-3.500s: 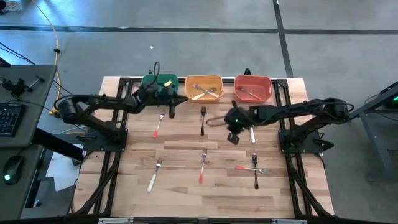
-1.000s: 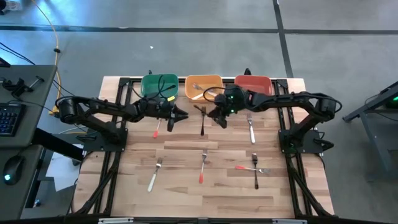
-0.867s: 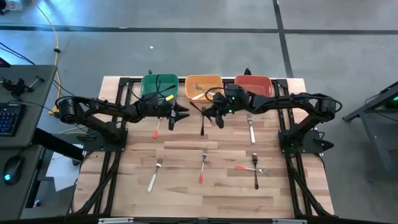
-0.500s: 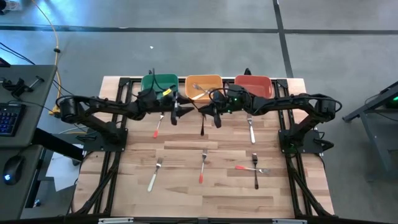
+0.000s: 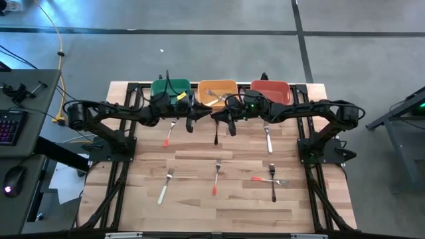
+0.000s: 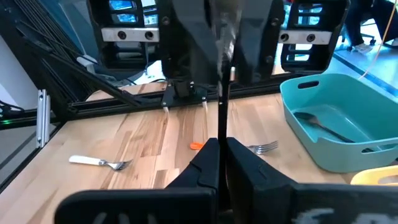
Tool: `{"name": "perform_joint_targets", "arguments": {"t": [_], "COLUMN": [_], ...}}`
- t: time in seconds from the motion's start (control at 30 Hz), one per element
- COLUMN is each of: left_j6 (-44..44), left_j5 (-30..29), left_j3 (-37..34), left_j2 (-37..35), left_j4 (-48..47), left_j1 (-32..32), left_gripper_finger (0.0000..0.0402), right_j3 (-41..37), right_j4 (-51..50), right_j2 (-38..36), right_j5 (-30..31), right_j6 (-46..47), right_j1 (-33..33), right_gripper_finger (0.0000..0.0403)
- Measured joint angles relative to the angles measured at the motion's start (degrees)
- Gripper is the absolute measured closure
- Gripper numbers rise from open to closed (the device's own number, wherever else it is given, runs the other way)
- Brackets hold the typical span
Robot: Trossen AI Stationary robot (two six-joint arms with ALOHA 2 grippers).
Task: Sort silverware by color (type)
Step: Put the black fork into the green bin
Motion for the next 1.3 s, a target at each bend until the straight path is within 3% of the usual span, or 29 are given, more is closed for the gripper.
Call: {"name": "perform_joint_targets", "arguments": {"t": [0.07, 0.23, 0.37, 0.57, 0.7, 0.83, 1.0, 1.17, 1.3], "left_j6": [0.01, 0.0, 2.01, 9.12, 15.62, 22.68, 31.39, 34.06, 34.74], "left_j5": [0.12, 1.15, 2.54, 2.15, 1.11, -5.7, -18.44, -21.4, -21.39], "left_j3": [0.0, 1.1, 3.9, 9.03, 14.4, 20.1, 27.03, 28.48, 28.48], "left_j2": [0.0, -0.1, -0.48, -2.22, -4.56, -6.02, -5.42, -1.73, 3.54], "left_j4": [0.14, -2.21, -7.77, -30.31, -49.33, -65.99, -83.13, -88.2, -88.81], "left_j1": [0.41, 1.75, 3.18, 7.91, 11.97, 15.62, 20.09, 25.64, 28.75], "left_gripper_finger": [0.0383, 0.0382, 0.0383, 0.0383, 0.0383, 0.0383, 0.0383, 0.0383, 0.0383], "right_j3": [0.0, 0.0, 0.0, 0.0, 0.0, 0.0, 0.0, 0.0, 0.0], "right_j4": [0.12, -0.02, -0.32, -2.87, -6.56, -8.4, -9.22, -10.33, -11.2], "right_j2": [-0.04, -0.04, -0.04, -0.04, -0.04, -0.04, -0.04, -0.04, -0.04], "right_j5": [0.02, 1.75, 4.5, 7.44, 7.63, 9.47, 10.09, 10.11, 10.11], "right_j6": [-0.39, -0.82, -1.68, -2.35, -3.99, -5.8, -7.85, -9.14, -8.78], "right_j1": [-0.04, -0.06, -0.04, -1.4, -2.51, -2.82, -2.81, -2.81, -2.75], "right_gripper_finger": [0.0403, 0.0397, 0.0367, 0.0301, 0.0286, 0.0298, 0.0345, 0.0396, 0.0392]}}
